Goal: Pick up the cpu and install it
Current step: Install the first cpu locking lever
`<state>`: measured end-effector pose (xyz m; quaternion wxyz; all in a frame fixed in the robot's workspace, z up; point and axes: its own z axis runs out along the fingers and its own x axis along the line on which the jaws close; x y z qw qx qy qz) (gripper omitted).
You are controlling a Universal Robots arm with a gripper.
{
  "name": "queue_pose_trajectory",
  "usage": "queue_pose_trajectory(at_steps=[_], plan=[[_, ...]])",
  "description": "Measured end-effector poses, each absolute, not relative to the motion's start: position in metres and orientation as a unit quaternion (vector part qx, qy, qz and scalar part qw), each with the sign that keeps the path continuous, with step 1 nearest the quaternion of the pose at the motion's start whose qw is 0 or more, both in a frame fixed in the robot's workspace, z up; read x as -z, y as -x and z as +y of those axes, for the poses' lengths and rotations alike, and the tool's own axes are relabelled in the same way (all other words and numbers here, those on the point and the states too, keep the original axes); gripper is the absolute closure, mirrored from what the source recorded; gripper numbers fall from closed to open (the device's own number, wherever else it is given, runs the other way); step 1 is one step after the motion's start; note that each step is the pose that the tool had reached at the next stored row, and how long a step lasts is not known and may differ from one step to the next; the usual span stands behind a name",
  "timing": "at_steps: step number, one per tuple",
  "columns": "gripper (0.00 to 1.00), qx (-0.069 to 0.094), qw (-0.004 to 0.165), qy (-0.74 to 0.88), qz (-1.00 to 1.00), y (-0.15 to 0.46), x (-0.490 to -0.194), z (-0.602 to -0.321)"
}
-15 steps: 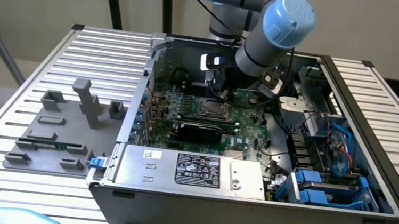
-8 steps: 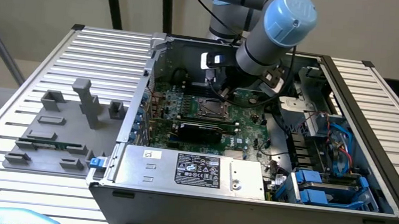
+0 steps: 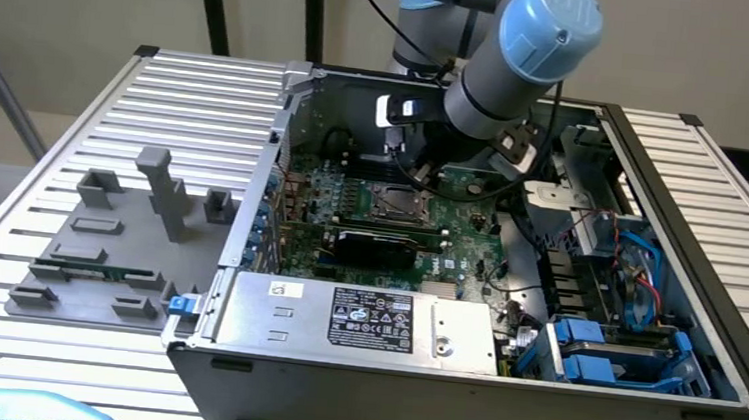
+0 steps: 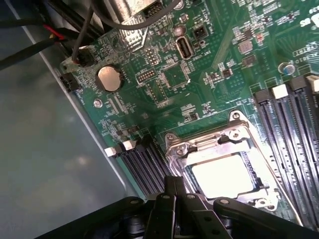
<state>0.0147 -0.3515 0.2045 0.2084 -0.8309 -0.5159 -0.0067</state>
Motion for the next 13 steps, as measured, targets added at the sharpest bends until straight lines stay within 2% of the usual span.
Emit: queue_pose_trajectory(at_steps=[13], plan=[[0.89,0.007,0.209,0.831,-0.516,-0.001,-0.212,-0.380]])
